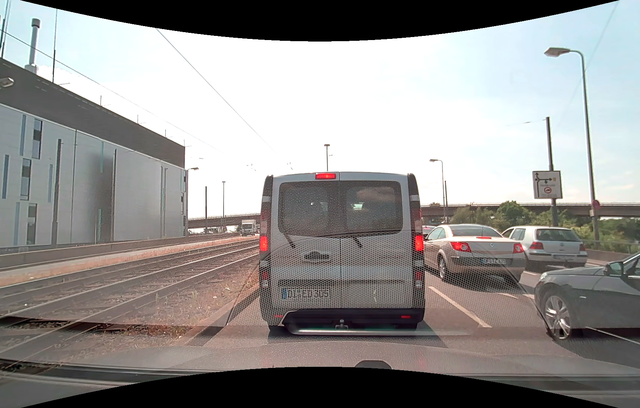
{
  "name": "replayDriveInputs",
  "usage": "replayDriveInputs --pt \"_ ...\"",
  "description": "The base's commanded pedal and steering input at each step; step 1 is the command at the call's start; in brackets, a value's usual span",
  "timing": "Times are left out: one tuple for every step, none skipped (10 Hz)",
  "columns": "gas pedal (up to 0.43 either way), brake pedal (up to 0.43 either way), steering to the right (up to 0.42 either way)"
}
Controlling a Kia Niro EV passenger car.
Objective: Follow the waypoints while adhering to traffic rules and regulations
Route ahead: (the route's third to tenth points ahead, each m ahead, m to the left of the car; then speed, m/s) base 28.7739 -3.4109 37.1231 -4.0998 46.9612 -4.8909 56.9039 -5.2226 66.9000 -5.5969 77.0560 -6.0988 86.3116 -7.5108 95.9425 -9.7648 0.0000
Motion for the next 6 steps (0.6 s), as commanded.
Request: replayDriveInputs --pt "0.0 0.299 -0.019" --pt "0.0 0.299 -0.019" --pt "0.0 0.299 -0.018" --pt "0.0 0.299 -0.019" --pt "0.0 0.299 -0.018" --pt "0.0 0.299 -0.019"
